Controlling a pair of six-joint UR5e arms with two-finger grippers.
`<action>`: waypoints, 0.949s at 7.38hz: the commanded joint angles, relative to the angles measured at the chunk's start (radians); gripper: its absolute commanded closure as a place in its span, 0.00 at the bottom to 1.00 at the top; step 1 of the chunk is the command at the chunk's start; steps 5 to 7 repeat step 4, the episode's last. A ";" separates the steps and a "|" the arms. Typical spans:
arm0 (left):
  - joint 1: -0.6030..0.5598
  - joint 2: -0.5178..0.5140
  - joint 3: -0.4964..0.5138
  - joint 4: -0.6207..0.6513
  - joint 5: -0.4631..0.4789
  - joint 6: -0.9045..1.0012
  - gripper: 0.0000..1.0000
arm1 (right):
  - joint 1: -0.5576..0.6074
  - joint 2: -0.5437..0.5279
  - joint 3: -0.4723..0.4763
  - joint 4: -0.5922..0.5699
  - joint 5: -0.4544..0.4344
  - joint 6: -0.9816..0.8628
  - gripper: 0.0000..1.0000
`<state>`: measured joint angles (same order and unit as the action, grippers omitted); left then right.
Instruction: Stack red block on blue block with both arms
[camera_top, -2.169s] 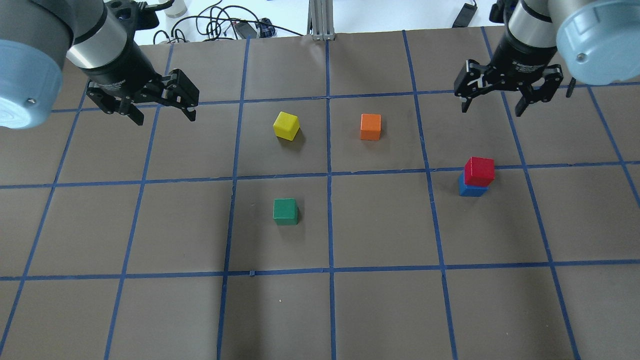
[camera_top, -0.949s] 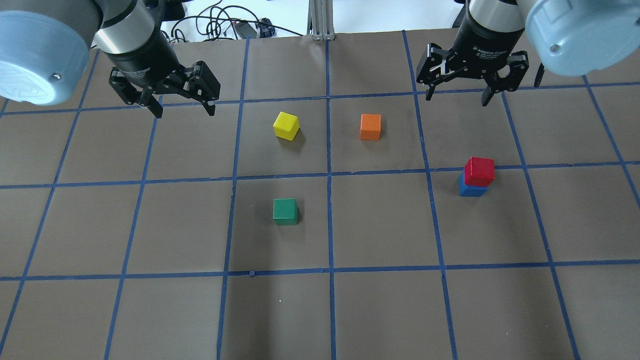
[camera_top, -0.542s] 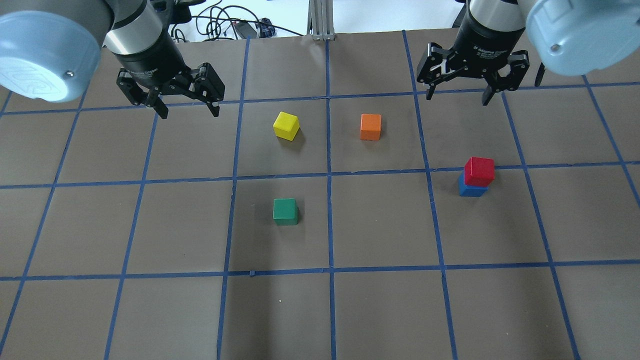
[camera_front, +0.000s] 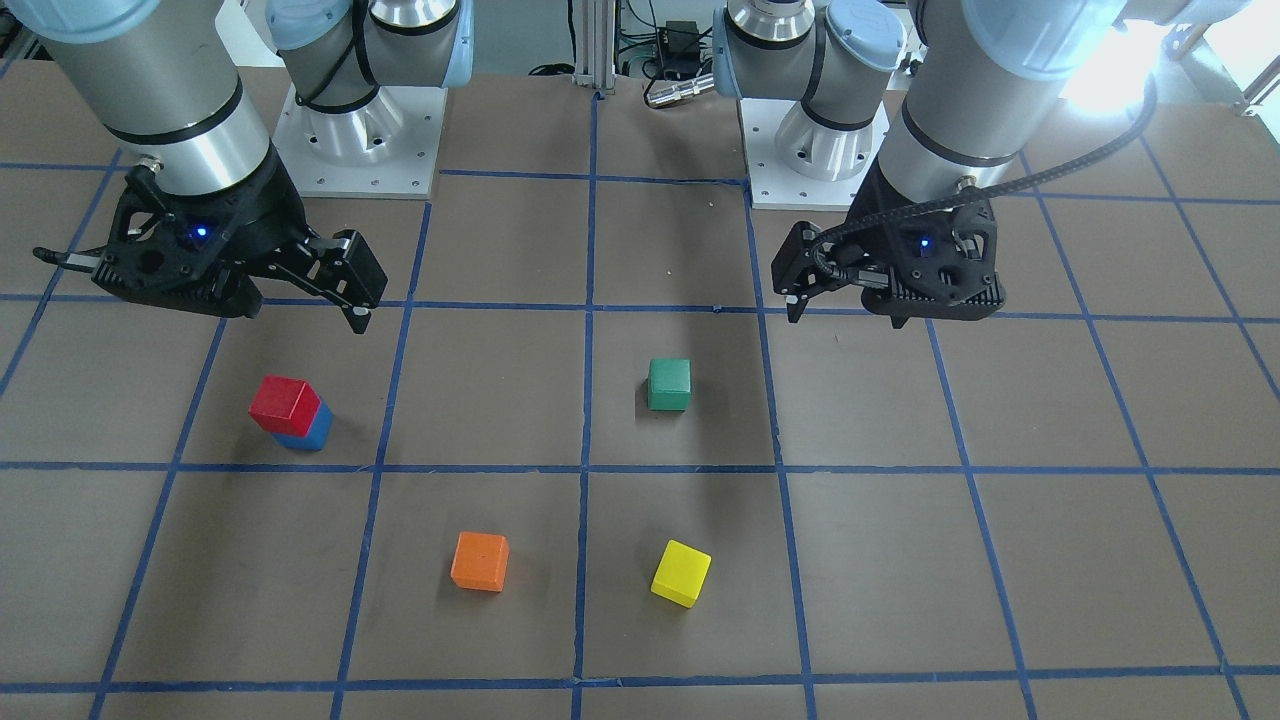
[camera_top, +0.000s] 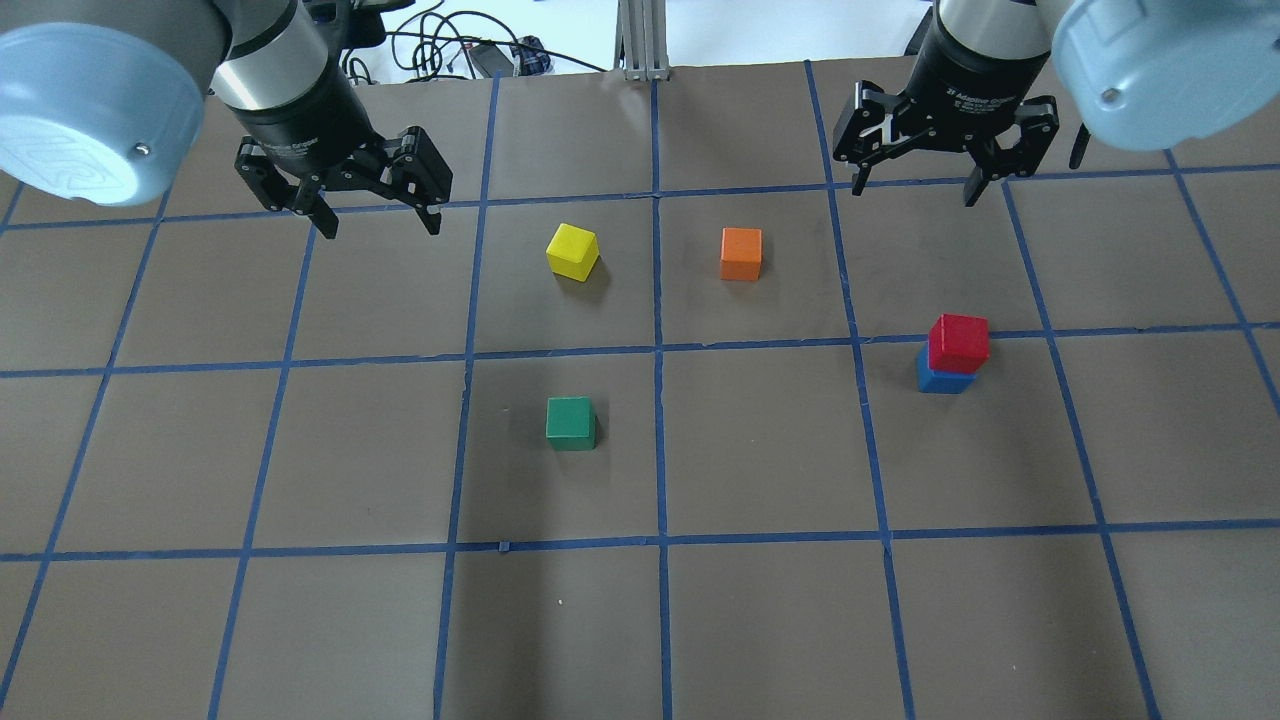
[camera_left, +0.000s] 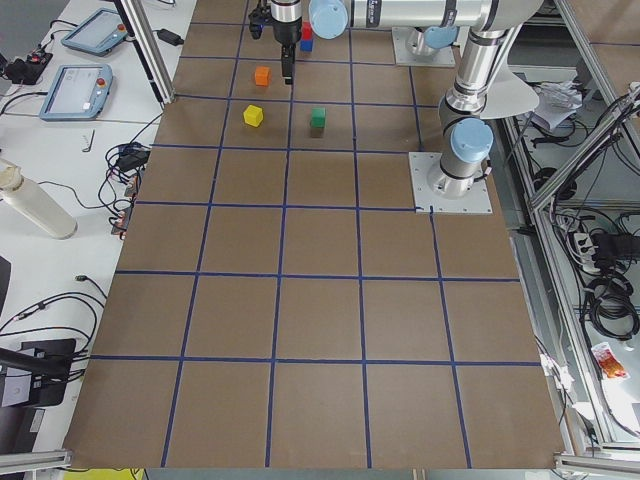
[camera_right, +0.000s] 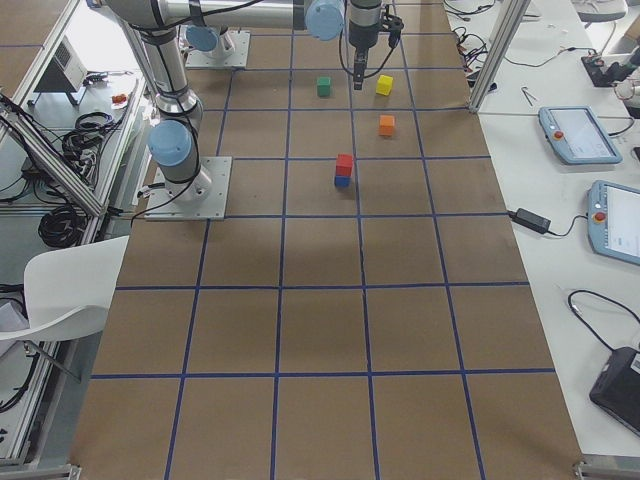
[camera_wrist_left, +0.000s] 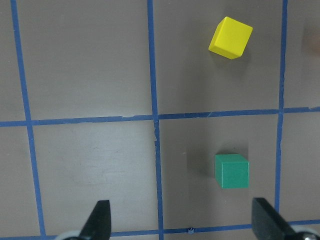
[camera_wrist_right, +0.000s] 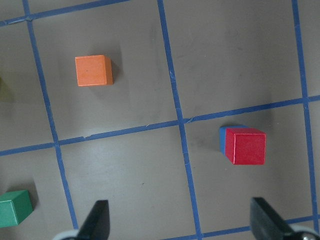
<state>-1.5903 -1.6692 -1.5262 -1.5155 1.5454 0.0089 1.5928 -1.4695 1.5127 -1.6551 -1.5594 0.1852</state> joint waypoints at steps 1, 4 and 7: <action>-0.002 -0.001 -0.002 0.000 0.001 0.002 0.00 | 0.001 0.000 -0.005 -0.005 -0.008 -0.009 0.00; -0.002 -0.001 -0.002 0.000 0.001 0.002 0.00 | 0.001 0.000 -0.003 -0.003 0.004 -0.009 0.00; -0.002 -0.001 -0.002 0.000 0.001 0.002 0.00 | 0.001 0.000 -0.003 -0.003 0.004 -0.009 0.00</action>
